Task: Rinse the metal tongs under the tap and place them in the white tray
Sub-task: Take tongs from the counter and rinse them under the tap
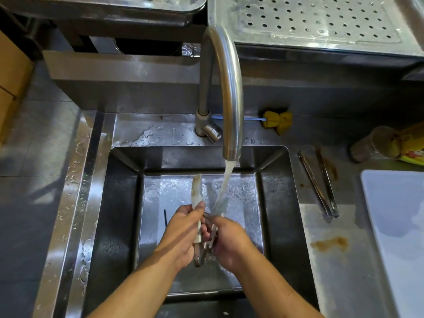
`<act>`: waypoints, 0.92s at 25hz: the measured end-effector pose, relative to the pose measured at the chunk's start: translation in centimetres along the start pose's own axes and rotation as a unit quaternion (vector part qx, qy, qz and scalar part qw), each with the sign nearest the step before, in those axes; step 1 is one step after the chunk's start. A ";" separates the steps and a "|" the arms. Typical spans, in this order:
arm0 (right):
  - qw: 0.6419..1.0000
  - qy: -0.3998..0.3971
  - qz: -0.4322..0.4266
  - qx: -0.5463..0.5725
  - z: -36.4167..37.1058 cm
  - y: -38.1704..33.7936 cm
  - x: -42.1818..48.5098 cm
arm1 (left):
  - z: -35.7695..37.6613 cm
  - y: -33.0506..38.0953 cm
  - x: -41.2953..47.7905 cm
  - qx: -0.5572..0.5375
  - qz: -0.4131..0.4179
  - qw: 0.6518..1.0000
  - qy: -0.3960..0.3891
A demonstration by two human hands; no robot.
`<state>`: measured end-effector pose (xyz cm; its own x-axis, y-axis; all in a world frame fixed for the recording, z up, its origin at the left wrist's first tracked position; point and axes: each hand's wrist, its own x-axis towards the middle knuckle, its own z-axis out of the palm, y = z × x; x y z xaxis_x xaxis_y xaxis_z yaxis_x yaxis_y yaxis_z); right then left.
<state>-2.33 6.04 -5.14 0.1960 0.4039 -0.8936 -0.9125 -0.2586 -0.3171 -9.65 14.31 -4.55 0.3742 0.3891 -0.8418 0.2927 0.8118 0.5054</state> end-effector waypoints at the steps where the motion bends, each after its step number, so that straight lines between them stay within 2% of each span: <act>1: 1.000 -0.006 0.008 0.004 -0.6 0.6 -0.2 | 0.4 -0.2 -0.1 0.027 -0.002 0.999 -0.018; 5: 0.998 -0.010 -0.007 -0.056 -3.2 0.6 -1.6 | 1.2 -0.7 -0.2 0.175 0.004 0.980 -0.100; 8: 0.990 0.000 -0.016 -0.138 -4.8 0.3 -3.1 | 1.6 0.3 0.1 0.182 -0.011 0.974 -0.135; 10: 0.979 0.050 -0.021 -0.198 -5.6 0.2 -3.7 | 2.7 1.6 1.0 0.139 -0.012 0.986 -0.091; 12: 0.960 0.110 -0.034 -0.255 -6.2 0.3 -3.7 | 3.6 3.0 1.8 0.103 0.000 0.995 0.002; 14: 0.959 0.151 -0.040 -0.235 -6.5 0.3 -3.2 | 4.0 3.5 2.3 0.118 0.027 0.993 0.005; 16: 0.971 0.168 -0.010 -0.169 -6.2 -0.1 -3.1 | 3.7 2.8 2.1 0.160 0.036 0.985 -0.057; 18: 0.980 0.159 0.022 -0.118 -5.8 -0.5 -2.9 | 2.9 1.3 1.5 0.203 0.017 0.974 -0.104; 20: 0.982 0.137 0.042 -0.122 -5.5 -0.2 -2.6 | 2.2 0.5 1.3 0.178 -0.001 0.975 -0.132; 23: 0.985 0.080 0.055 -0.143 -4.7 0.8 -2.5 | 2.6 0.6 1.4 0.128 -0.009 0.989 -0.073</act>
<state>-1.83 0.71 -4.68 0.1759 0.2217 -0.9591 -0.7979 -0.5385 -0.2709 -6.65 14.20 -4.95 0.4838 0.2936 -0.8245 0.5062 0.6747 0.5372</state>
